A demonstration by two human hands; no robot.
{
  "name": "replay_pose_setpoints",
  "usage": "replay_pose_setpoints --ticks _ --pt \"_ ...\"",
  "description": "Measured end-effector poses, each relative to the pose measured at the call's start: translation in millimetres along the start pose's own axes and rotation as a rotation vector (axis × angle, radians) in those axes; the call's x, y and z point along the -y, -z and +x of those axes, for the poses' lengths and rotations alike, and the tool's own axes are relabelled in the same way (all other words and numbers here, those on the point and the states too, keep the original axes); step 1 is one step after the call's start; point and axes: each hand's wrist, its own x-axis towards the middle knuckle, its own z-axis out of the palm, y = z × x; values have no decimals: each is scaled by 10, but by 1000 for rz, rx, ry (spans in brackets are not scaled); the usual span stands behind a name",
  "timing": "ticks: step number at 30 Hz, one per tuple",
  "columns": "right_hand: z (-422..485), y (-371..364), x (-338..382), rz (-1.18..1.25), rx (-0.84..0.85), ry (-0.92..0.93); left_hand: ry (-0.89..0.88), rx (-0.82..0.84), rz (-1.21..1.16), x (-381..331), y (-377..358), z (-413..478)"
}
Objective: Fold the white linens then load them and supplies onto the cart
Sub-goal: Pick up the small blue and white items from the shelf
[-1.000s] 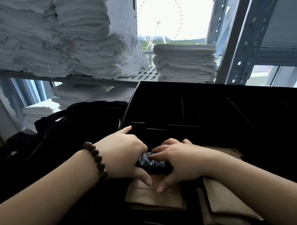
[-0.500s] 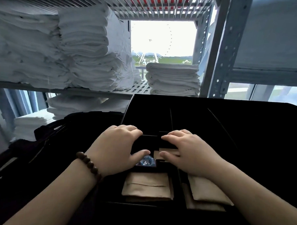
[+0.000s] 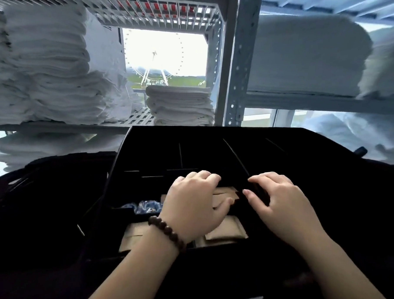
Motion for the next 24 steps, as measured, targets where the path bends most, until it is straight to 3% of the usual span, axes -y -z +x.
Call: replay_pose_setpoints --ticks 13,24 --pt "-1295 926 -918 -306 -181 -442 -389 80 -319 -1665 -604 105" --pt "-2708 1045 -730 -480 -212 -824 -648 298 -496 -2320 -960 -673"
